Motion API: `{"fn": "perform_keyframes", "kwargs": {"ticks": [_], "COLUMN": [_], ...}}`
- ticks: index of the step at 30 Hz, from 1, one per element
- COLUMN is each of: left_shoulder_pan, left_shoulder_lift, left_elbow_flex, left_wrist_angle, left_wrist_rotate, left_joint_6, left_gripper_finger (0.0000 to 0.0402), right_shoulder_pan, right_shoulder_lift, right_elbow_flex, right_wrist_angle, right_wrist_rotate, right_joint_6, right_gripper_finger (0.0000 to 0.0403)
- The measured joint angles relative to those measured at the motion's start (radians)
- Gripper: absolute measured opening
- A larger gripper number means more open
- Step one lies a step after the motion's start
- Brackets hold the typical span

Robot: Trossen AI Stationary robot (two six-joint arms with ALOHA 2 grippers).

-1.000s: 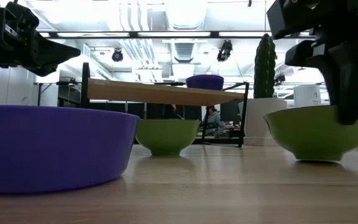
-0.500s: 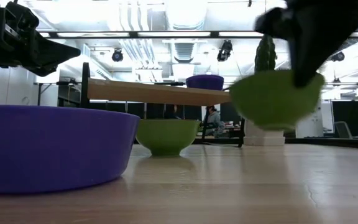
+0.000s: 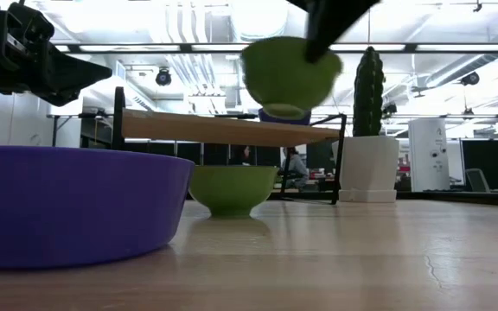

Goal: Pick & Place Mini bowls
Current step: Put the bottom right white patterned bowl on the shelf

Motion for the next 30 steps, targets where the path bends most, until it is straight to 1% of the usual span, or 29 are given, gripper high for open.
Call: {"fn": "perform_keyframes", "kwargs": {"ticks": [7, 15, 19, 25, 30], "left_shoulder_pan": [0.0, 0.0, 0.0, 0.0, 0.0], "left_shoulder_lift": [0.0, 0.0, 0.0, 0.0, 0.0], "left_elbow_flex": [0.0, 0.0, 0.0, 0.0, 0.0], "left_wrist_angle": [0.0, 0.0, 0.0, 0.0, 0.0], "left_wrist_rotate": [0.0, 0.0, 0.0, 0.0, 0.0], "left_joint_6": [0.0, 0.0, 0.0, 0.0, 0.0], "left_gripper_finger": [0.0, 0.0, 0.0, 0.0, 0.0], "right_shoulder_pan": [-0.098, -0.207, -0.257, -0.326, -0.373], "right_shoulder_lift": [0.0, 0.0, 0.0, 0.0, 0.0], "right_elbow_flex": [0.097, 0.195, 0.216, 0.238, 0.236], "right_wrist_angle": [-0.006, -0.006, -0.005, -0.005, 0.006], "right_wrist_rotate": [0.0, 0.0, -0.001, -0.006, -0.036], "right_joint_6": [-0.223, -0.412, -0.503, -0.587, -0.664], "right_gripper_finger": [0.0012, 0.0012, 0.0012, 0.0012, 0.0012]}}
